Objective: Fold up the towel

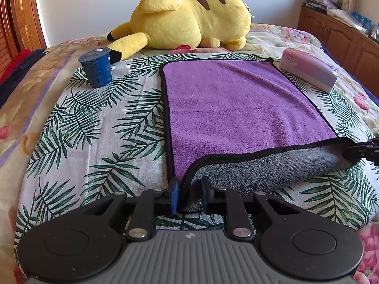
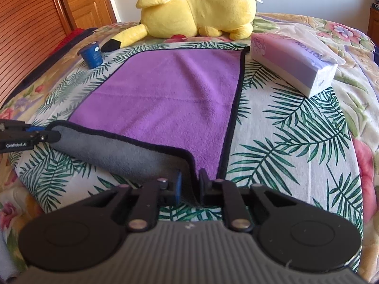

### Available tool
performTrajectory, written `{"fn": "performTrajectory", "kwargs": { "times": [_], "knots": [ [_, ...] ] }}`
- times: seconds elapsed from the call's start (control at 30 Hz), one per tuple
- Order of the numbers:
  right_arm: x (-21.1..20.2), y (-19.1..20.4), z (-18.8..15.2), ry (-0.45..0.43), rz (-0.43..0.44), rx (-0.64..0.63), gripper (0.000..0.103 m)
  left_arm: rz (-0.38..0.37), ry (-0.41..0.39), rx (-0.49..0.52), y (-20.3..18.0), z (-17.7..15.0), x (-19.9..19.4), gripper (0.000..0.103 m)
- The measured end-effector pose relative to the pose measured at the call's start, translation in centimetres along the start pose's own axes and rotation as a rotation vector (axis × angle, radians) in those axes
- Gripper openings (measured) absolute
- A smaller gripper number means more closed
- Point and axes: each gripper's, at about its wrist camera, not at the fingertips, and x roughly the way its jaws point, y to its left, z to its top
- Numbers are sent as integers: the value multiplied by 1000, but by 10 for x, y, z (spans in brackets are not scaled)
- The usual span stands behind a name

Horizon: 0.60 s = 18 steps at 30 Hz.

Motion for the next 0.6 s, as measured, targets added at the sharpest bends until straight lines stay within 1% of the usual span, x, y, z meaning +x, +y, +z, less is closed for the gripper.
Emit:
{"fn": "performTrajectory", "kwargs": {
  "times": [0.17,0.23,0.6],
  "knots": [
    [0,1,0,-3,-5,-11,8,-4,-8,4,-1,0,-1,0],
    [0,1,-1,-7,-6,-17,5,-7,-16,3,-2,1,-3,0],
    [-9,3,5,-63,-5,-23,4,-31,-110,-5,-5,12,-24,0]
  ]
}}
